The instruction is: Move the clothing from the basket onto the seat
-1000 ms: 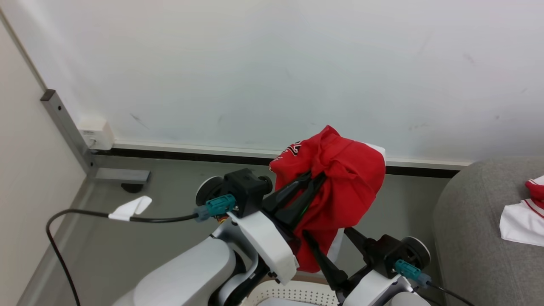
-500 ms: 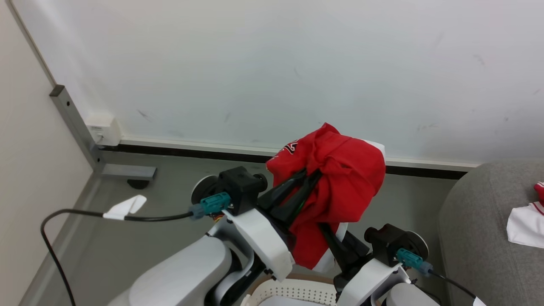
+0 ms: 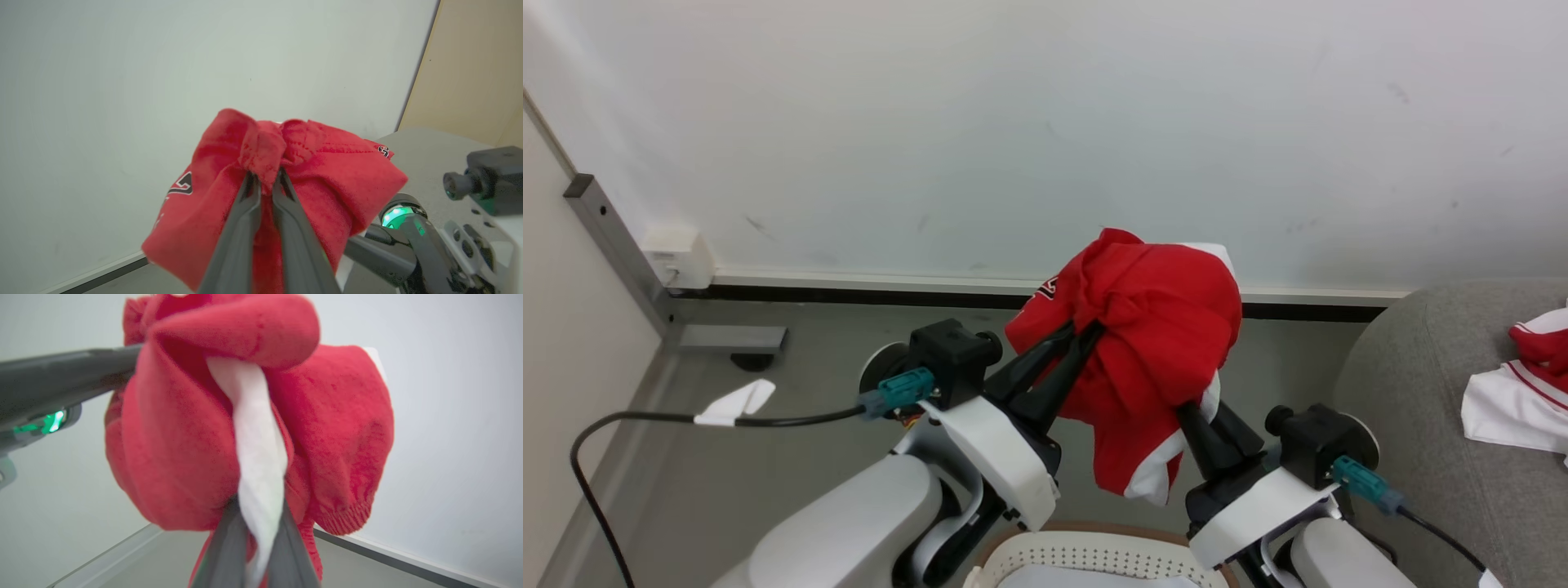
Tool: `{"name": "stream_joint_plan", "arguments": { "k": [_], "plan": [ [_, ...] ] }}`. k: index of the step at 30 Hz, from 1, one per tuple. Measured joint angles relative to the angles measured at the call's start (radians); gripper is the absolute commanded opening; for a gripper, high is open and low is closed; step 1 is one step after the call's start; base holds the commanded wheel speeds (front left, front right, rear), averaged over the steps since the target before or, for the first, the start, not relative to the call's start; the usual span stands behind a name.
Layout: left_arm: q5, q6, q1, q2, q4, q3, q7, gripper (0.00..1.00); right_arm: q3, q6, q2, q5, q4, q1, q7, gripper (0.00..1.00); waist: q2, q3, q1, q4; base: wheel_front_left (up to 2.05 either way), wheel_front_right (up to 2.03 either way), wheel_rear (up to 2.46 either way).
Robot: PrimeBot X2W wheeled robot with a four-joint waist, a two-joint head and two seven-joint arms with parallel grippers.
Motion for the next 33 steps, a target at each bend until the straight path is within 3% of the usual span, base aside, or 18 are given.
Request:
{"name": "stream_joint_plan", "arguments": {
  "k": [6,7,8,9,10,33],
  "plan": [
    [0.0,-0.002,0.003,0.005,-0.006,-0.004,-0.01,0.0,-0.09,0.0,0.0,-0.033,-0.066,0.019,0.0,0.0,0.0,0.016,0.0,-0.037,0.0,0.0,0.0],
    [0.002,-0.003,0.004,0.005,-0.01,-0.009,-0.01,0.19,-0.107,0.0,0.001,-0.041,-0.075,0.02,0.0,0.0,0.0,0.019,0.0,-0.044,0.0,0.0,0.0],
    [0.003,-0.007,0.005,0.006,-0.013,-0.012,-0.01,0.48,-0.121,0.0,0.001,-0.048,-0.083,0.022,0.0,0.0,0.0,0.023,0.0,-0.052,0.0,0.0,0.0],
    [0.004,-0.011,0.007,0.007,-0.015,-0.017,-0.01,0.84,-0.138,0.0,0.0,-0.057,-0.089,0.025,0.0,0.0,0.0,0.027,0.0,-0.061,0.0,0.0,0.0],
    [0.005,-0.013,0.009,0.008,-0.019,-0.021,-0.01,1.0,-0.15,0.0,0.0,-0.064,-0.096,0.029,0.0,0.0,0.0,0.03,0.0,-0.07,0.0,0.0,0.0],
    [0.088,-0.032,0.036,0.038,-0.112,-0.052,-0.08,1.0,-0.412,0.0,-0.009,-0.2,-0.279,0.086,0.0,0.0,0.0,0.136,0.0001,-0.369,0.0,0.0,0.0]
  ]
}}
